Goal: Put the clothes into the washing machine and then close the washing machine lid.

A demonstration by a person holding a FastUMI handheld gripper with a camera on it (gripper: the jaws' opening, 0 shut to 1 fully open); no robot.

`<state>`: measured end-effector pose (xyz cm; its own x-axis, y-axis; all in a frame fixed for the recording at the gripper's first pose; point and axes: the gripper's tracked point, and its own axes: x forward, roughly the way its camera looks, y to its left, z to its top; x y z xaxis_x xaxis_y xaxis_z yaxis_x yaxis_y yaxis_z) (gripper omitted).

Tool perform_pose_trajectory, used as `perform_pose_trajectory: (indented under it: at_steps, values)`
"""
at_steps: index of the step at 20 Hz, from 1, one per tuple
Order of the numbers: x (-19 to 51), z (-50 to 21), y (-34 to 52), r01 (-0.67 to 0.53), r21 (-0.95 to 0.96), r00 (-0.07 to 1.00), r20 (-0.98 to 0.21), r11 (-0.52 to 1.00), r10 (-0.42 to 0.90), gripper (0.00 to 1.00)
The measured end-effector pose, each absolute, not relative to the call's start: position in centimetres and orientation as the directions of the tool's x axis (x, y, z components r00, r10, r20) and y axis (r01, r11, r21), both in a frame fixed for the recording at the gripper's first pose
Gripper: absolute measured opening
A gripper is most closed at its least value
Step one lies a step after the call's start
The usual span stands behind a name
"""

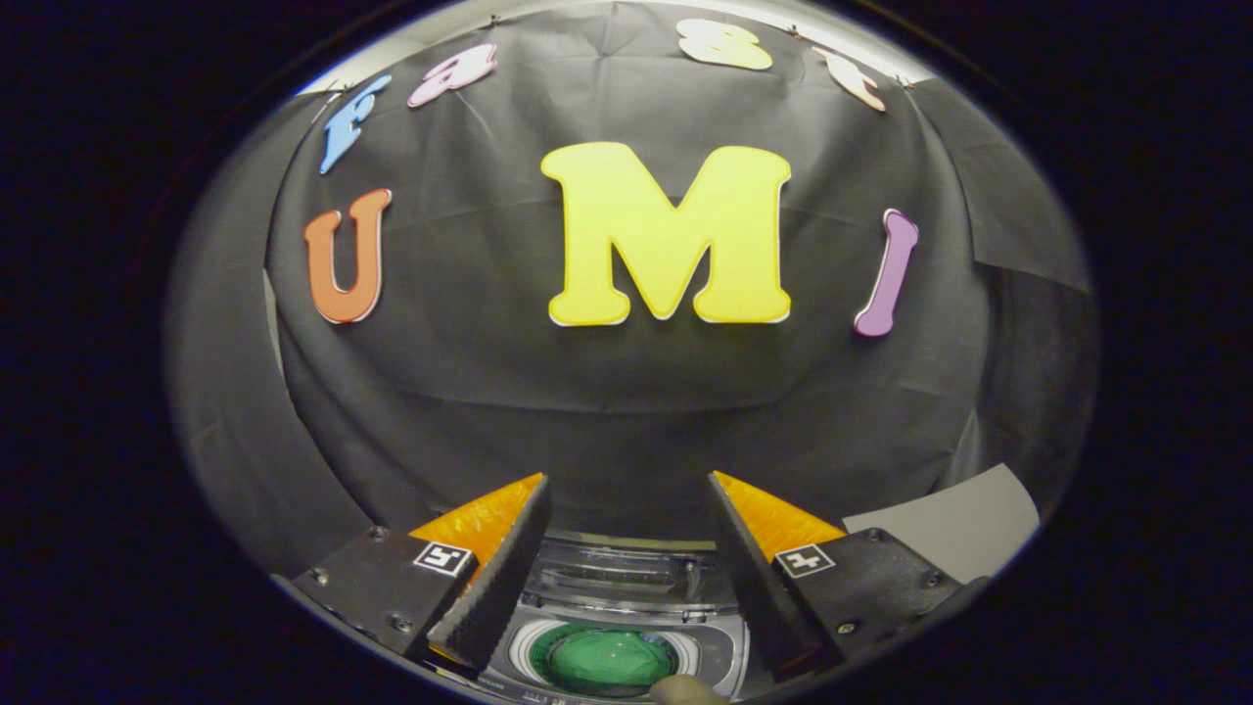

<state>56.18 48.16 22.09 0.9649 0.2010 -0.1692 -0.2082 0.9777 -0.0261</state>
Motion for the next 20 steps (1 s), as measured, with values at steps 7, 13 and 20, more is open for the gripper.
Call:
perform_pose_trajectory:
  at_steps: [7,13,20]
  values:
    - [63.0,18.2,49.9,-0.170,-0.009,0.939,-0.306,0.985,0.159,0.98]
    - [66.2,13.0,50.2,-0.120,-0.027,0.900,-0.425,0.992,0.097,0.98]
    - [66.1,12.0,49.8,-0.110,0.002,0.919,-0.381,0.994,0.103,0.99]
